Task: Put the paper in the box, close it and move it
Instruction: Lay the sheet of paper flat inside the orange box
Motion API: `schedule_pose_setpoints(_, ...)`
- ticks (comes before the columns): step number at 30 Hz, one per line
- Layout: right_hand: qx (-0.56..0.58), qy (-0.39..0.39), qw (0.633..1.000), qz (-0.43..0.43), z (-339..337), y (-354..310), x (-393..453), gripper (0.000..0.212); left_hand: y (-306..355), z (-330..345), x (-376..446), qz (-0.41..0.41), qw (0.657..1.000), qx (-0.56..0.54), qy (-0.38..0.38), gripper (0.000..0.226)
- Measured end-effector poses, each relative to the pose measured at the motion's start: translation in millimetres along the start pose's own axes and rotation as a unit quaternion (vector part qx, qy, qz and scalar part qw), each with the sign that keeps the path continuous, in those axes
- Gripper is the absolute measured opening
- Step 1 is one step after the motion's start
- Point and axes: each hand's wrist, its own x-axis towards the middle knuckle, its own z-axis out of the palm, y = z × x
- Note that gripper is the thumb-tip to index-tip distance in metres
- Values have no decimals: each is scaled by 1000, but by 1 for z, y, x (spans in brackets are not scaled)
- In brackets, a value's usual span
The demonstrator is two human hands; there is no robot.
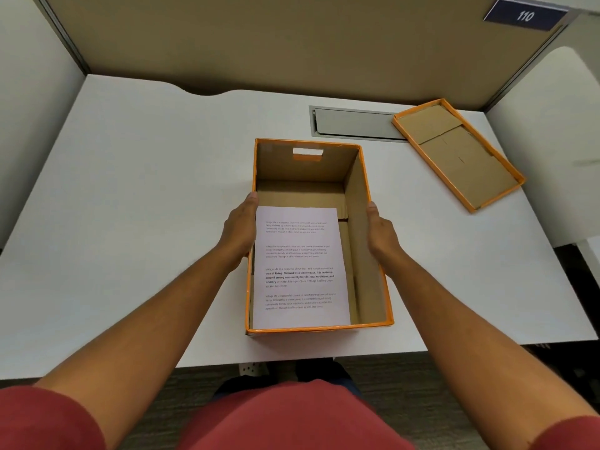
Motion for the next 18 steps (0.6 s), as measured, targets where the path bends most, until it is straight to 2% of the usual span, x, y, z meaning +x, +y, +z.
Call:
schedule_pose_setpoints(9,13,-6,1000,3,-3,-1,-5,82,-5,3,-5,18,1000,-15,15,40)
schedule_pose_setpoints(12,18,-3,1000,5,-1,4,0,70,-1,4,-9,20,1000,-6,22,39)
schedule_pose_setpoints(15,21,-6,1000,12,-2,6,2,69,0,0,-12,90,979,163,85,59)
schedule_pose_setpoints(18,37,-24,999,6,-4,7,4,63,14,0,-16,180,894,385,142,65)
